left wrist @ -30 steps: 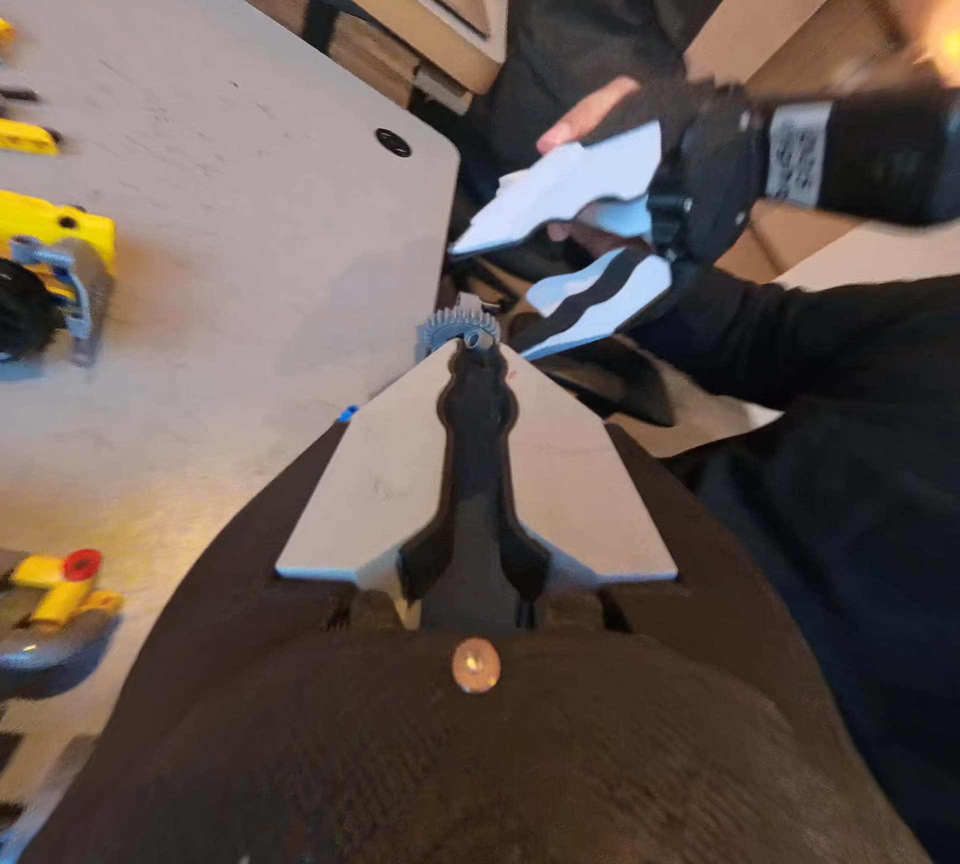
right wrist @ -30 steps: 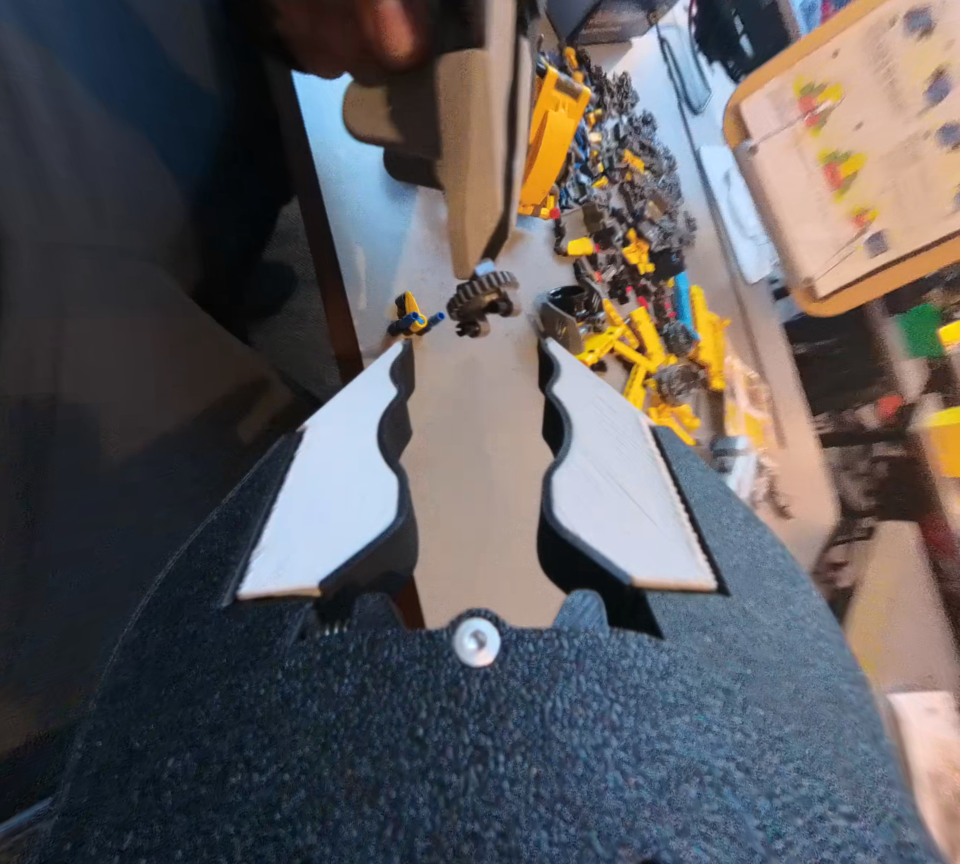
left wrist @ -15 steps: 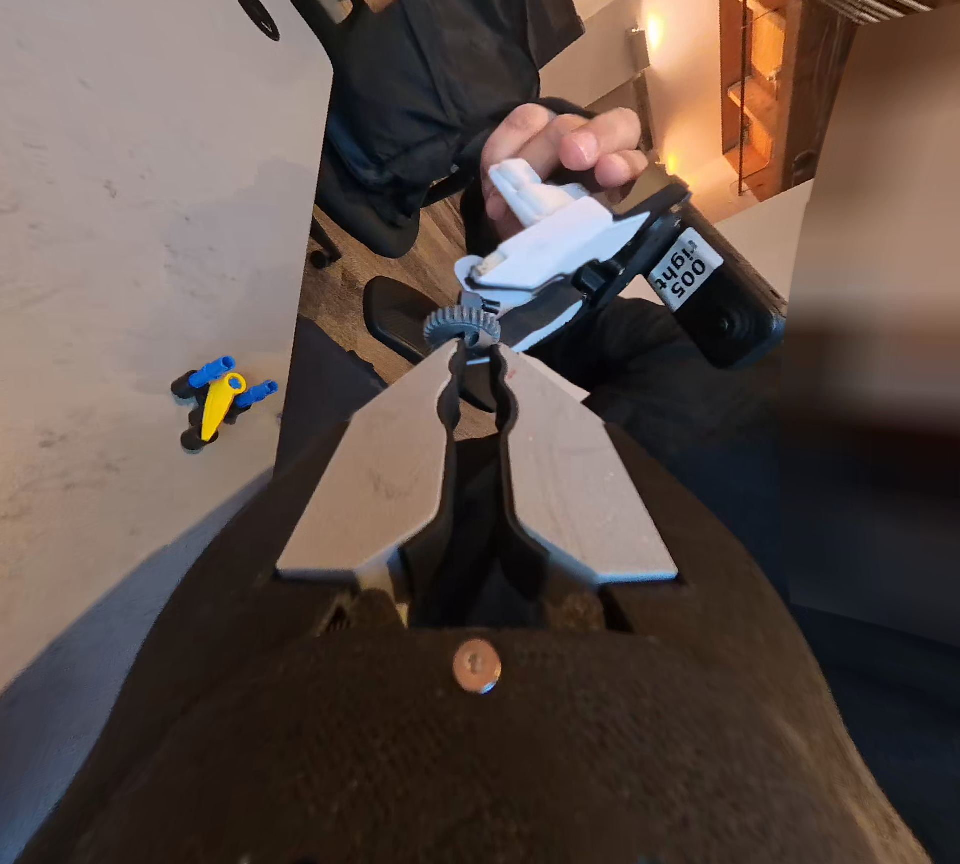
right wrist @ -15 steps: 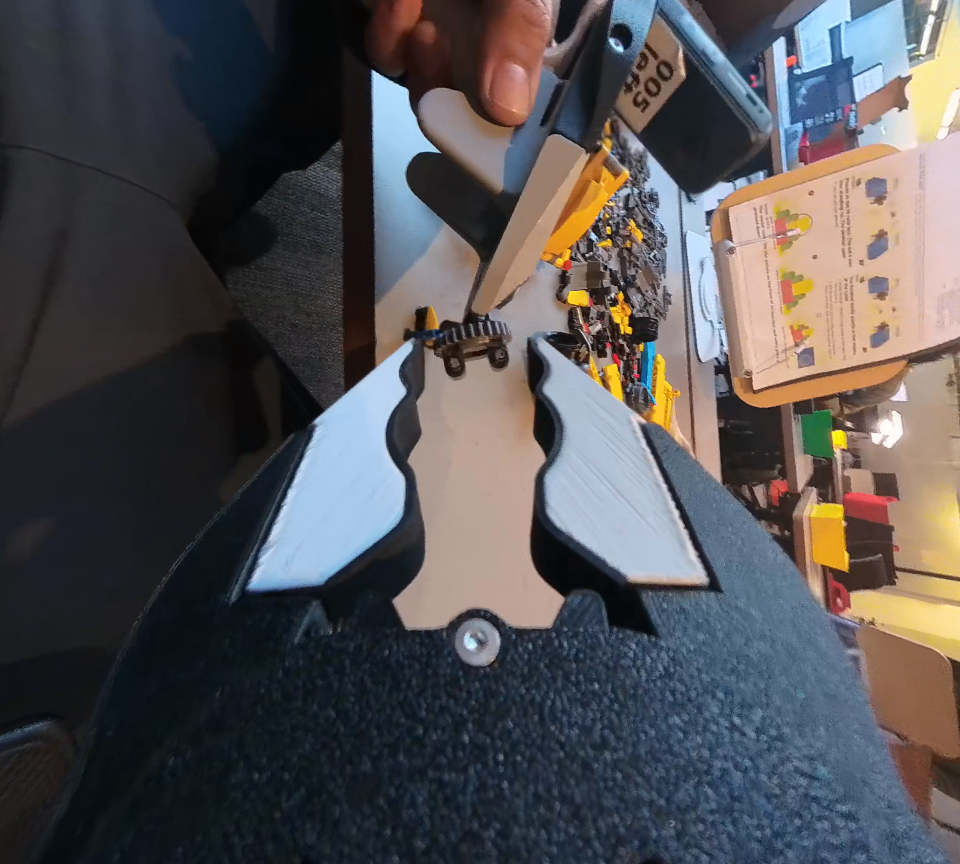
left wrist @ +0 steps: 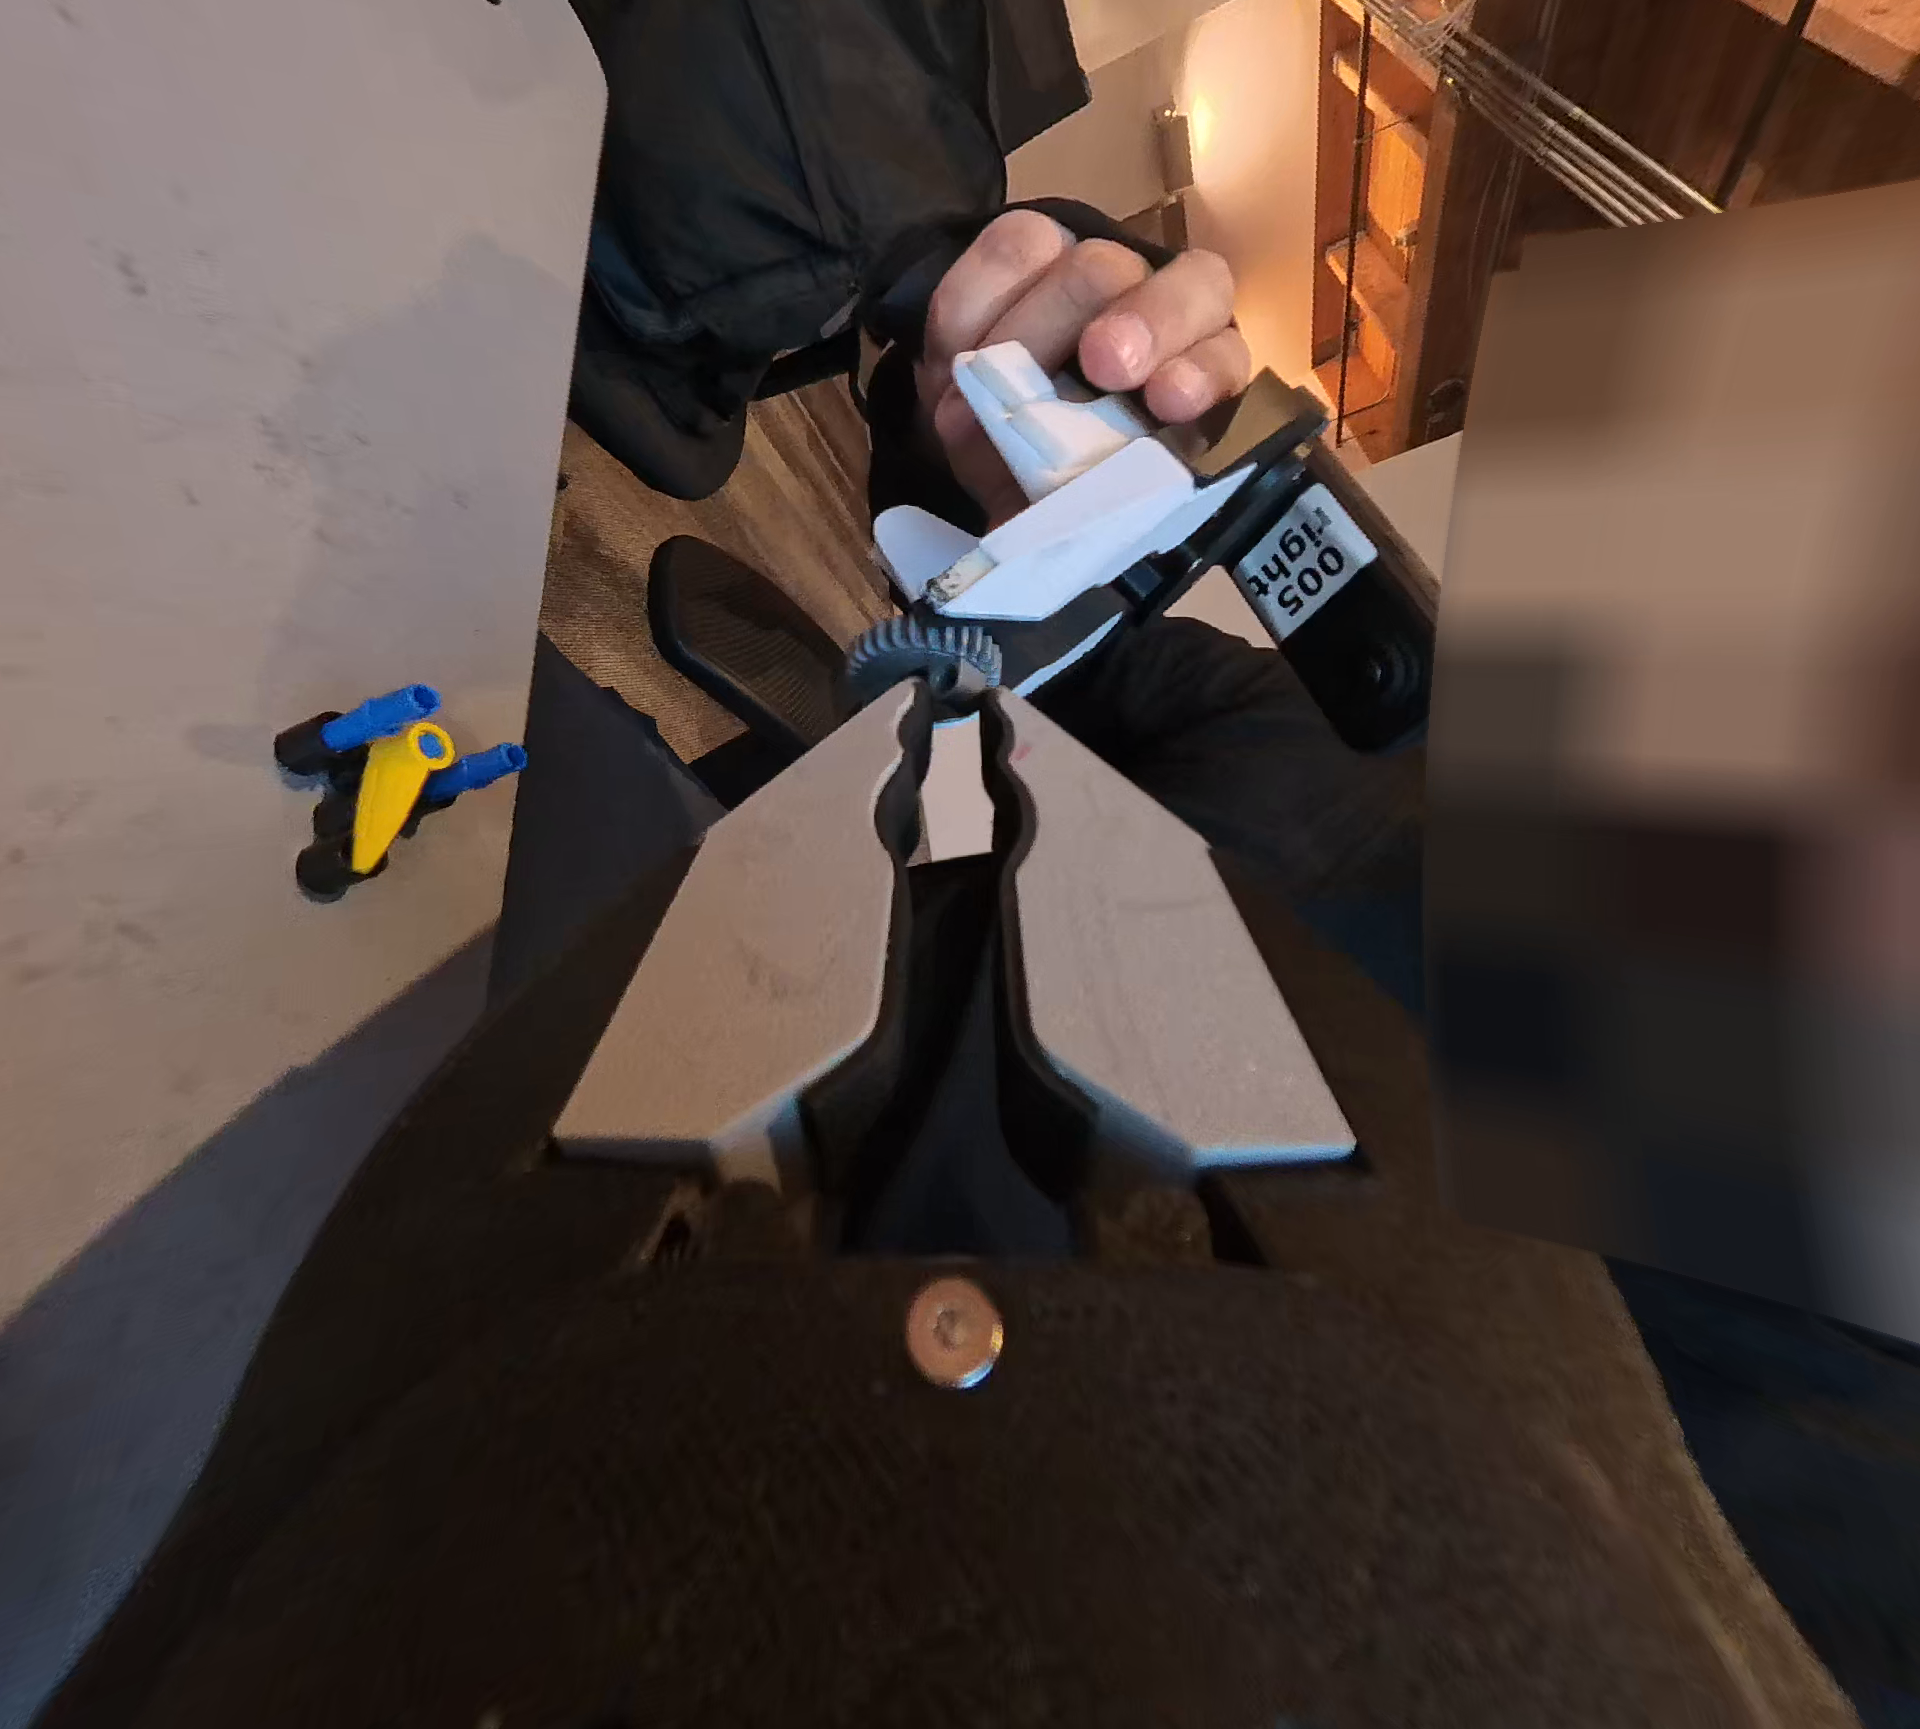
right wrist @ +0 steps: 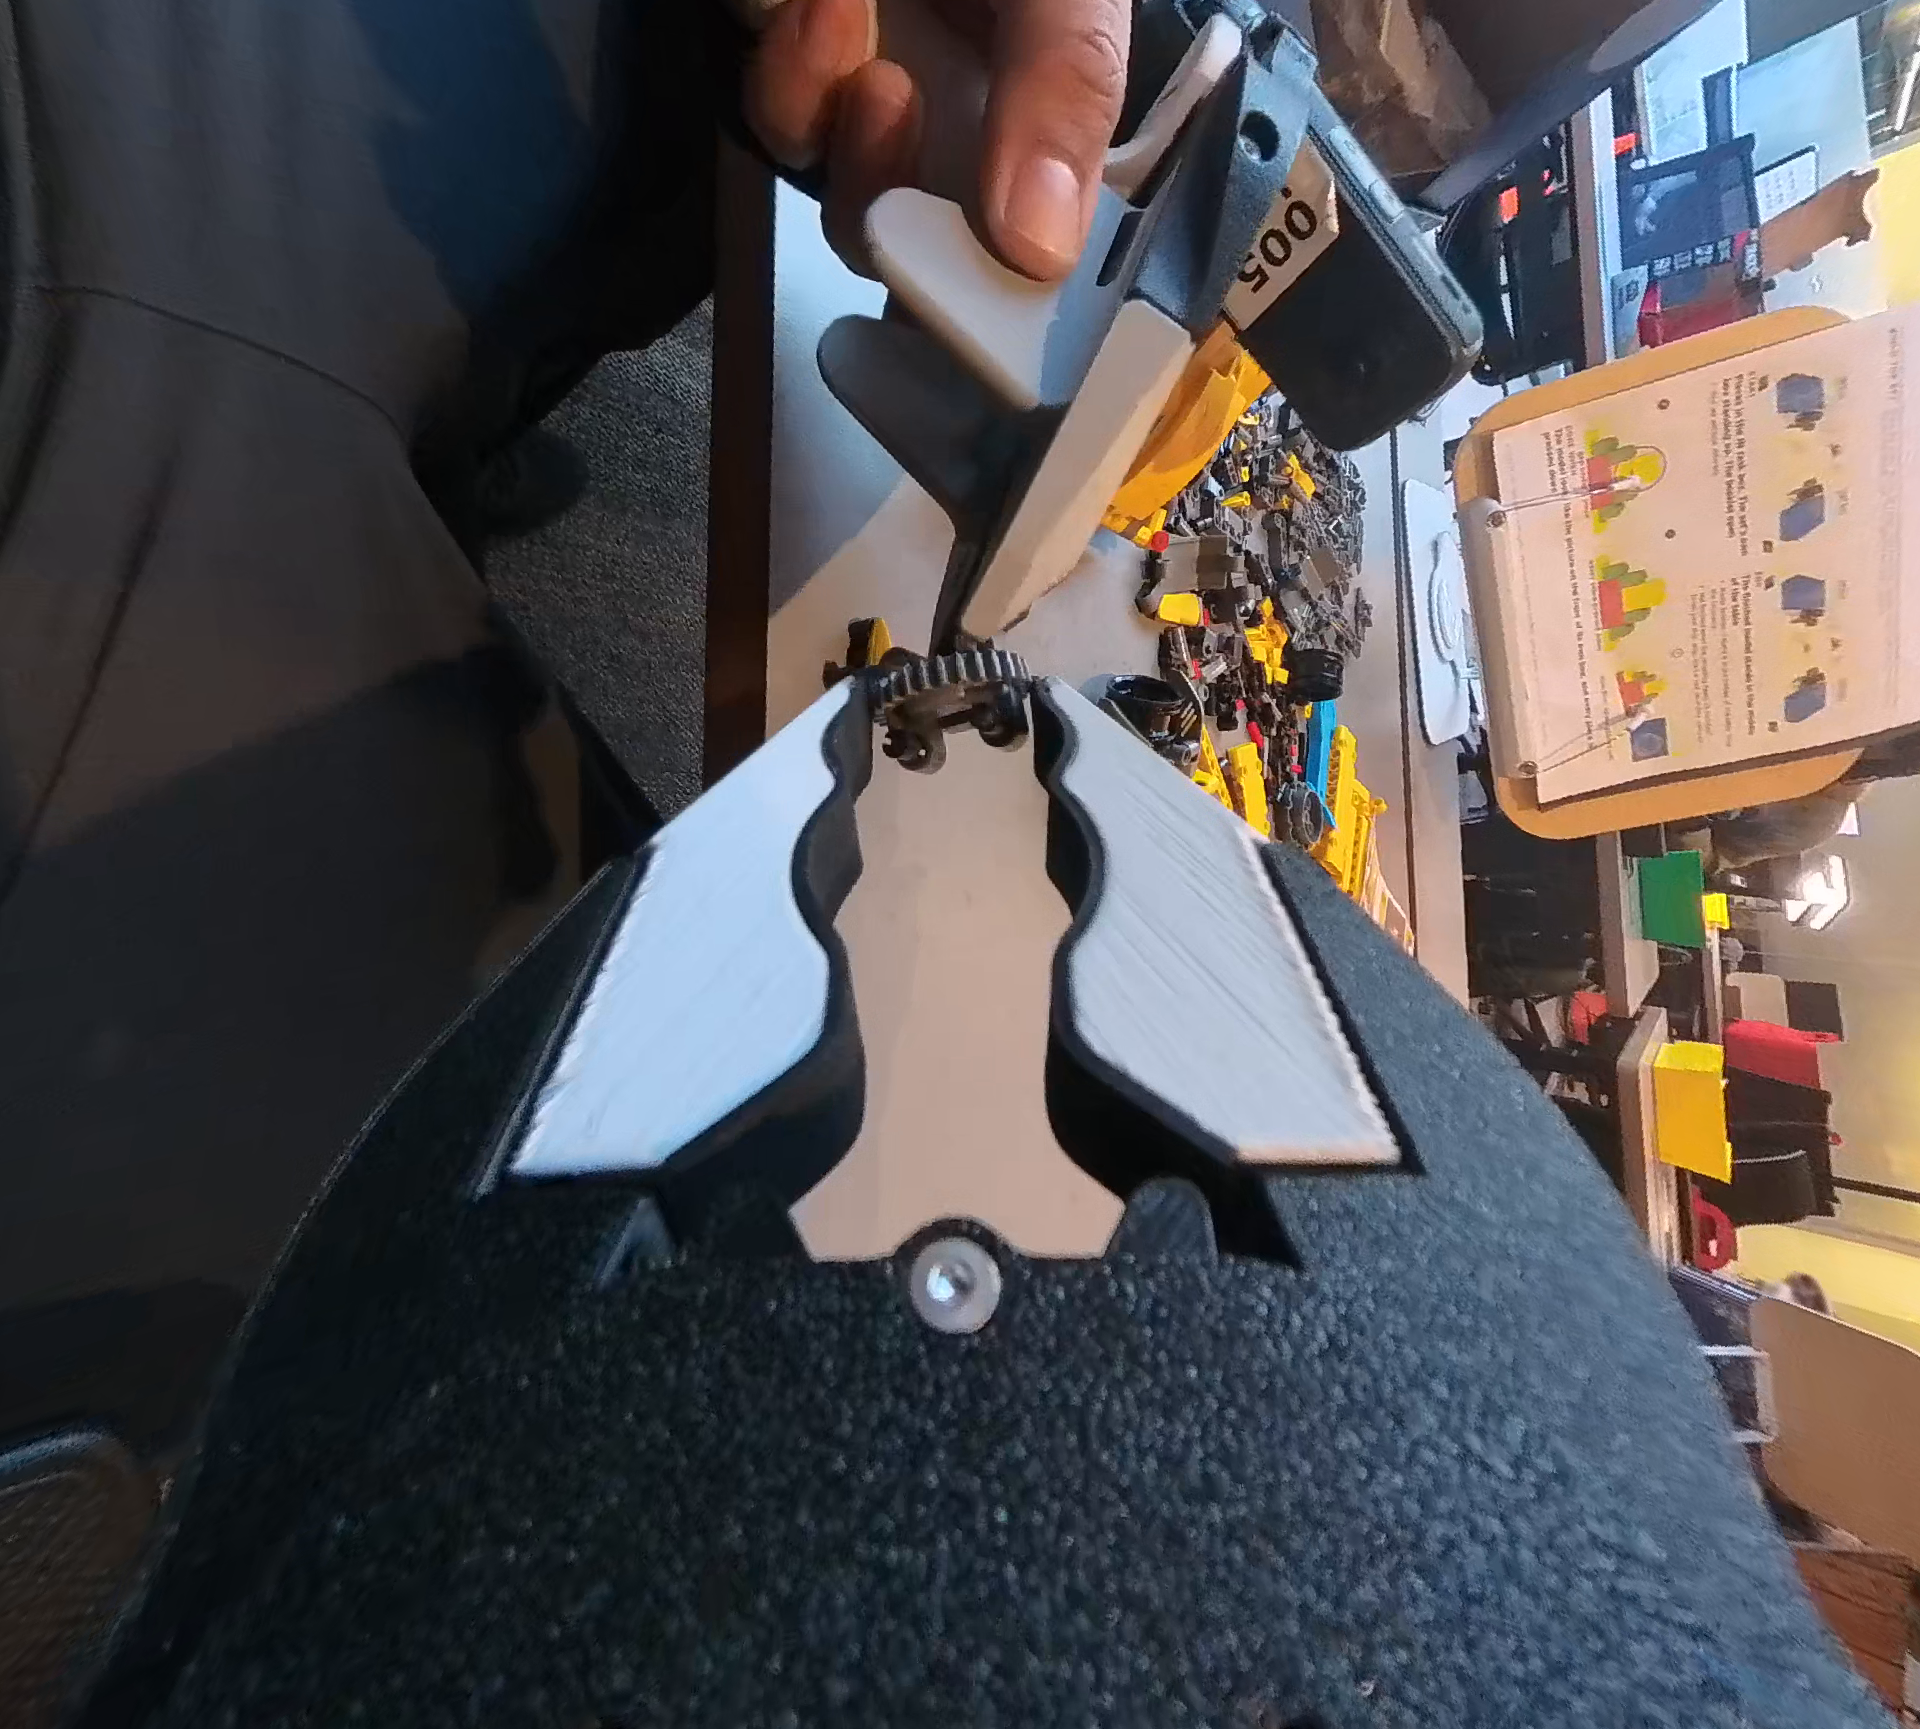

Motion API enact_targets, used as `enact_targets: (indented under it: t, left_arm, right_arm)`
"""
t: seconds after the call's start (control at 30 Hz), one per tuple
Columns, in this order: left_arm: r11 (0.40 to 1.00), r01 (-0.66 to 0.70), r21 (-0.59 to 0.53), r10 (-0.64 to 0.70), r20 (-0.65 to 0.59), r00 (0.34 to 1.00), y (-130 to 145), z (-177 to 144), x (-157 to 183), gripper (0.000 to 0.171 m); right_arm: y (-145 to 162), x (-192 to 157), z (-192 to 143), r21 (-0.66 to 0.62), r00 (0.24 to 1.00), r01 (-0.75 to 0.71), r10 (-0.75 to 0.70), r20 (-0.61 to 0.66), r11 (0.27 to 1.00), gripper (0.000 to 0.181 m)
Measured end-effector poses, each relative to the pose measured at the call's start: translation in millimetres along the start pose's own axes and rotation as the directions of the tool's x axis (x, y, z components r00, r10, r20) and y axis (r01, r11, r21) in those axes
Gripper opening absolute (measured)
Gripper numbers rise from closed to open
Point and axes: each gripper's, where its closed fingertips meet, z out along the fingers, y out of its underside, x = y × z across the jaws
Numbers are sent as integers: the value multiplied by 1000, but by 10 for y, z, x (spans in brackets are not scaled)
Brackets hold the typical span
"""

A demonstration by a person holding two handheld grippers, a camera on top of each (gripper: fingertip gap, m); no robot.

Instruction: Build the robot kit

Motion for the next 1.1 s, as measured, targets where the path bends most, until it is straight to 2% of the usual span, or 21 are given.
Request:
enact_targets:
  t: [0.37,0.5,0.63,0.7,0.8,0.9,0.97,1.03,1.1]
  left_arm:
    - [999,10,37,-9,-17,1000,-66,-3,29,8]
    - [998,-31,46,29,49,998,-110,-14,-49,8]
    - [994,-96,61,83,176,981,-172,-114,-177,12]
    - [990,-128,66,113,196,974,-187,-150,-176,1]
    - [987,-142,81,120,230,966,-224,-160,-222,6]
    - [980,-194,53,168,311,935,-214,-202,-288,12]
    - [969,-249,7,226,388,893,-182,-250,-347,17]
    - [951,-304,-62,296,473,830,-140,-306,-426,21]
    - [925,-351,-145,371,548,750,-90,-362,-517,25]
  right_arm:
    - [-25,42,-25,92,983,-177,172,63,980,30]
    - [28,41,2,118,954,-290,278,108,950,30]
    - [89,46,0,139,915,-393,370,161,909,29]
    - [146,36,30,137,887,-446,417,196,885,29]
    - [252,-2,142,116,844,-513,476,248,850,29]
    - [385,-47,258,50,777,-587,546,313,808,29]
    - [510,-91,352,-41,701,-650,619,354,759,29]
    - [631,-183,447,-170,594,-702,699,398,692,29]
    - [639,-214,499,-217,508,-738,738,445,639,29]
